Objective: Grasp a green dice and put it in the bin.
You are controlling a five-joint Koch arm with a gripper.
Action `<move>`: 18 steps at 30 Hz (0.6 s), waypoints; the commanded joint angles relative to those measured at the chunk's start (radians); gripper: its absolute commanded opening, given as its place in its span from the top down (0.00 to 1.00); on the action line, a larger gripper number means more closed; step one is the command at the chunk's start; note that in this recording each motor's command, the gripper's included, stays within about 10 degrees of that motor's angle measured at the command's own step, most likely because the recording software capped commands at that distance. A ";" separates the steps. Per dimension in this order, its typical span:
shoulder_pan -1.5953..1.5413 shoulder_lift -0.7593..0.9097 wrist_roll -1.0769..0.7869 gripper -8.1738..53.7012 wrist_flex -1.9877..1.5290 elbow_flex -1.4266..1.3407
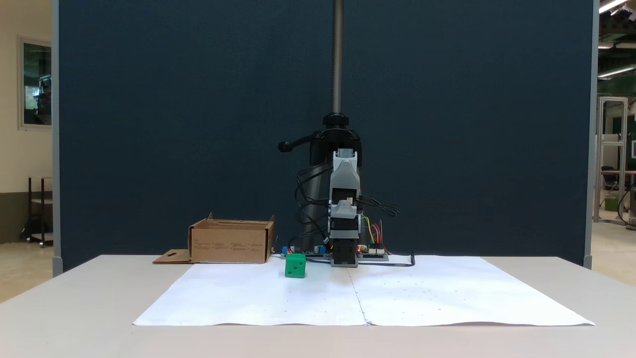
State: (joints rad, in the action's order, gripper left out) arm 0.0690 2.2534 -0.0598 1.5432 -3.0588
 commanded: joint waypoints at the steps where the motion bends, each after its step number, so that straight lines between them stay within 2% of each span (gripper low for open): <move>1: -0.095 0.106 0.058 0.14 -0.175 -0.067; 18: -0.097 0.107 0.058 0.14 -0.212 -0.067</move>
State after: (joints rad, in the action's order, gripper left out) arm -0.0123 2.2534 -0.0614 1.3177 -3.0588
